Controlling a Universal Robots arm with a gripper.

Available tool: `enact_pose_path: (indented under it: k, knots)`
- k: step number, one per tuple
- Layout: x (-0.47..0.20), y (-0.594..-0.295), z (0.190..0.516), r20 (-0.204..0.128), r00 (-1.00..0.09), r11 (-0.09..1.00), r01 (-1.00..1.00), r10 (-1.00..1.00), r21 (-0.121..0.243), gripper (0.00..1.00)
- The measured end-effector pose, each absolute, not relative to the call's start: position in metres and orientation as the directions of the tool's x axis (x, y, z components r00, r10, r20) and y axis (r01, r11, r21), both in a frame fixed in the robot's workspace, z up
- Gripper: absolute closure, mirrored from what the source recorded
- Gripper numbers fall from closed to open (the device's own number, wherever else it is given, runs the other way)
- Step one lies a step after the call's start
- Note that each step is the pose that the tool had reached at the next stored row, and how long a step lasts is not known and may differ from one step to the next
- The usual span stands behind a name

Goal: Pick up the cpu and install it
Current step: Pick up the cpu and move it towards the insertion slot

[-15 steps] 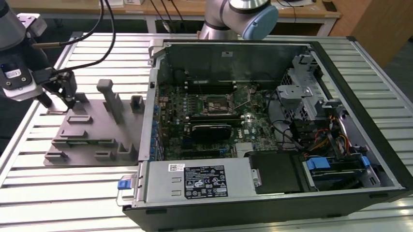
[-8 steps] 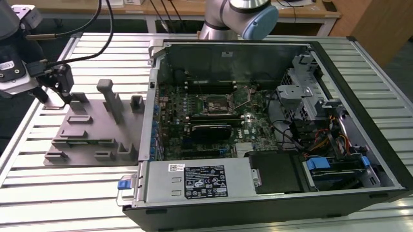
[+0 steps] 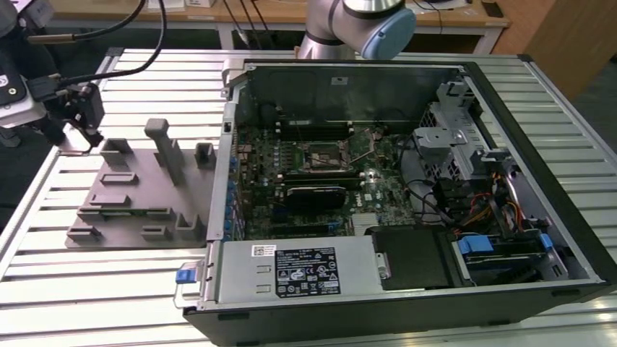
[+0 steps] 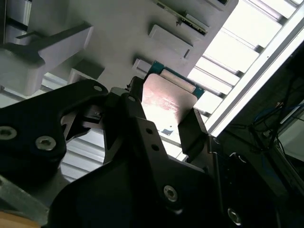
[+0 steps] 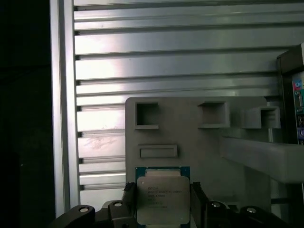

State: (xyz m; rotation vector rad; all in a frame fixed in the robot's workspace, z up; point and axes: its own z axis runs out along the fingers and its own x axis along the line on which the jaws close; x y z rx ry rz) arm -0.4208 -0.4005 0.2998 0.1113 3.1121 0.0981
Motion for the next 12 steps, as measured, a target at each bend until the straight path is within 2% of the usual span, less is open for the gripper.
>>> enact_pose_path:
  k: [12]
  knots:
    - [-0.421, -0.401, 0.330, -0.024, -0.997, 0.995, 0.071, 0.072, 0.064, 0.46]
